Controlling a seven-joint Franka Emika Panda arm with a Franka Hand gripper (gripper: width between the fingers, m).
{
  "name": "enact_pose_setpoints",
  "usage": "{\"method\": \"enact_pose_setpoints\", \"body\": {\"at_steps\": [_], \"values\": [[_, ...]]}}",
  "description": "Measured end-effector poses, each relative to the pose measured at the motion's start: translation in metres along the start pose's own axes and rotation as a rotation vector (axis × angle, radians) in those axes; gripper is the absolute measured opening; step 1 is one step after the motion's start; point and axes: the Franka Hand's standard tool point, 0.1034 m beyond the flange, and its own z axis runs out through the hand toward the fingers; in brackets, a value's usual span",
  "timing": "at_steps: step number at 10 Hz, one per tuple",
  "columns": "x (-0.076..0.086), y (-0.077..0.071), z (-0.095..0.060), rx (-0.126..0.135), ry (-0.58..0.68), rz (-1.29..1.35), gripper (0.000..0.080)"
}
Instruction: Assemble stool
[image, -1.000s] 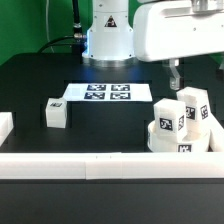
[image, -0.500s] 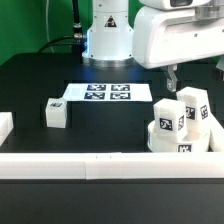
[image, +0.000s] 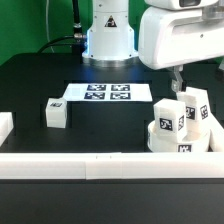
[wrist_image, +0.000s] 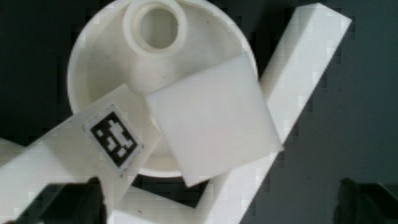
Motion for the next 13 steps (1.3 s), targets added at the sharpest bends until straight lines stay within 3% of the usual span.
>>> {"method": "enact_pose_setpoints", "body": {"at_steps": [3,7,12,13], "values": [[-0.004,-0.007,0.012,-0.024,-0.016,-0.145,0.0648],[-0.005,-0.004,0.012,-0.024,-0.017,-0.134,0.0648],[-0.007,-0.004,0.023,-0.041,-0.033,-0.155,0.0648],[-0.009,-0.002,0.025,-0.041,-0.036,-0.151,0.0525]]}}
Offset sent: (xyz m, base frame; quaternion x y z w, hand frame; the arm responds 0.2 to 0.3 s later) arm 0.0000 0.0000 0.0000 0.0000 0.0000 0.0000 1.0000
